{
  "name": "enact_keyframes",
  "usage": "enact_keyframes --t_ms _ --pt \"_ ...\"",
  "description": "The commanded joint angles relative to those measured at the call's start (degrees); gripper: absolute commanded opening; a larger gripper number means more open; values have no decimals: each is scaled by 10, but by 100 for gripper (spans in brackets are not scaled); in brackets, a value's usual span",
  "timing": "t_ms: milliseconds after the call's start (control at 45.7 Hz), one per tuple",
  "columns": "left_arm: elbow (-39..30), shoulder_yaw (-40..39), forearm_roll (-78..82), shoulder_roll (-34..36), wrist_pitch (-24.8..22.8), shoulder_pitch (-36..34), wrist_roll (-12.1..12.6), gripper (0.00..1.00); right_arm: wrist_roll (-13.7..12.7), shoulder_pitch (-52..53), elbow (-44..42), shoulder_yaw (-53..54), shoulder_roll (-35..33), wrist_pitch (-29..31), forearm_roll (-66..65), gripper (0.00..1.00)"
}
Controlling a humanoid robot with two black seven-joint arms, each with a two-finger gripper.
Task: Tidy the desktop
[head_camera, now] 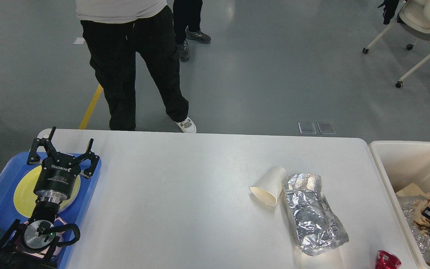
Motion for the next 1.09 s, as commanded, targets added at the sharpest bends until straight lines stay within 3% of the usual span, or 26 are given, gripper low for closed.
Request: enact_keyframes --t_ms 0,87,153,175,678,875,1071 --pt "0 0 -1 0 0 0 0 96 0 -3 1 0 0 0 0 4" --pt "0 0 -1 0 0 0 0 96 0 -2 1 -1 -2 -1 0 48" --pt "0 0 -1 0 0 0 1 96 2 -2 0 -2 -2 -6 -1 96" --pt "0 0 0 0 0 0 0 96 2 -1 0 -2 -2 -7 0 100" --pt "0 0 0 0 0 0 1 96 2 7 20 0 -9 -1 -1 100" --pt "0 0 -1 0 0 0 0 96 -4 188 203 -12 -103 36 -28 100" --pt "0 0 0 0 0 0 0 96 -19 428 393 -36 -126 151 -183 100"
